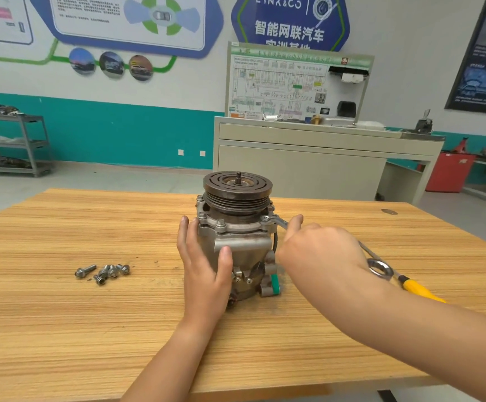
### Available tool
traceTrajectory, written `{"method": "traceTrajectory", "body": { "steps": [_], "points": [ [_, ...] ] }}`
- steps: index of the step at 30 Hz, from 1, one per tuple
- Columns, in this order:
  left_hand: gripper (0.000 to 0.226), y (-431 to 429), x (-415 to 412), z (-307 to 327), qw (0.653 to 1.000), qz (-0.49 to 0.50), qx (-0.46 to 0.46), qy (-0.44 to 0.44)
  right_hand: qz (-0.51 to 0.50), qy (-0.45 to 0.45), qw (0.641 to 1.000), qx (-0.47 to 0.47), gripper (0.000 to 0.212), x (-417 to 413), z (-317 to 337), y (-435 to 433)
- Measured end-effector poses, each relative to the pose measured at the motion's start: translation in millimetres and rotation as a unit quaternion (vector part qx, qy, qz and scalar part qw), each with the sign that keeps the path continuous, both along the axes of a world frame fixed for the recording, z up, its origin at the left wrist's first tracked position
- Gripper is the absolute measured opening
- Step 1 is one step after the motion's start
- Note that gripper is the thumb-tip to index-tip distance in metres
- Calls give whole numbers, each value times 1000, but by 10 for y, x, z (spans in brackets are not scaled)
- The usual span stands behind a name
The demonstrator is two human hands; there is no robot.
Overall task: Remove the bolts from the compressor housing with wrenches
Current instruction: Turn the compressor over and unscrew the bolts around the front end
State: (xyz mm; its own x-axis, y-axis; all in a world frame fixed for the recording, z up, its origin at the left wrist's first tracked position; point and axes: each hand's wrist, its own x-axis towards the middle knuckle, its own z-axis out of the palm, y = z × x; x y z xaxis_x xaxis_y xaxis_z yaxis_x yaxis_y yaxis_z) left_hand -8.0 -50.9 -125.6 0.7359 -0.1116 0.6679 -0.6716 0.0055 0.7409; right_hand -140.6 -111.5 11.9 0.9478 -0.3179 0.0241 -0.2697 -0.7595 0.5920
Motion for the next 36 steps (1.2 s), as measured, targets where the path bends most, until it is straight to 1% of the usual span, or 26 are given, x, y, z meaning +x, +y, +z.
{"method": "traceTrajectory", "body": {
  "steps": [3,6,11,12,16,21,23,26,27,29,30,31,32,33,35,36],
  "points": [
    [65,-8,-2,-2,1000,0,-1,-6,26,-4,1000,-14,59,-38,14,-118],
    [65,-15,6,-9,1000,-4,-3,-6,60,21,997,-52,55,-57,102,-185],
    [59,-23,27,-18,1000,-1,-10,-12,61,-14,993,-105,29,53,313,-404],
    [59,-24,31,-21,1000,0,-9,-15,60,-26,993,-102,27,102,317,-471],
    [59,-21,44,-29,1000,8,-6,-18,68,-92,990,-77,36,383,203,-784],
    [55,-8,40,-18,1000,5,-7,-6,114,-134,983,-53,29,774,-65,-1033],
    [55,-4,37,-22,1000,3,-3,0,136,-167,976,-39,32,828,-105,-1081],
    [55,2,34,-27,1000,-1,-3,7,159,-251,955,-3,45,709,-92,-1154],
    [55,-3,28,-26,1000,-3,-3,10,181,-291,939,25,45,615,-92,-1160],
    [54,-15,13,-25,1000,-8,-7,19,237,-375,891,92,41,392,-99,-1105],
    [54,-20,4,-23,1000,-10,-9,24,255,-401,874,105,40,283,-107,-1061],
    [55,-24,-6,-20,999,-13,-9,28,259,-409,868,108,40,181,-115,-1009],
    [57,-24,-13,-14,999,-16,-6,31,257,-404,871,107,41,100,-131,-956],
    [61,-18,-19,-11,999,-18,1,33,240,-379,888,104,42,36,-143,-911],
    [74,-9,-29,-13,999,-7,26,29,166,-290,939,84,50,-53,-160,-858],
    [81,-8,-35,-14,999,5,42,25,136,-261,953,71,52,-78,-192,-869]
  ]
}}
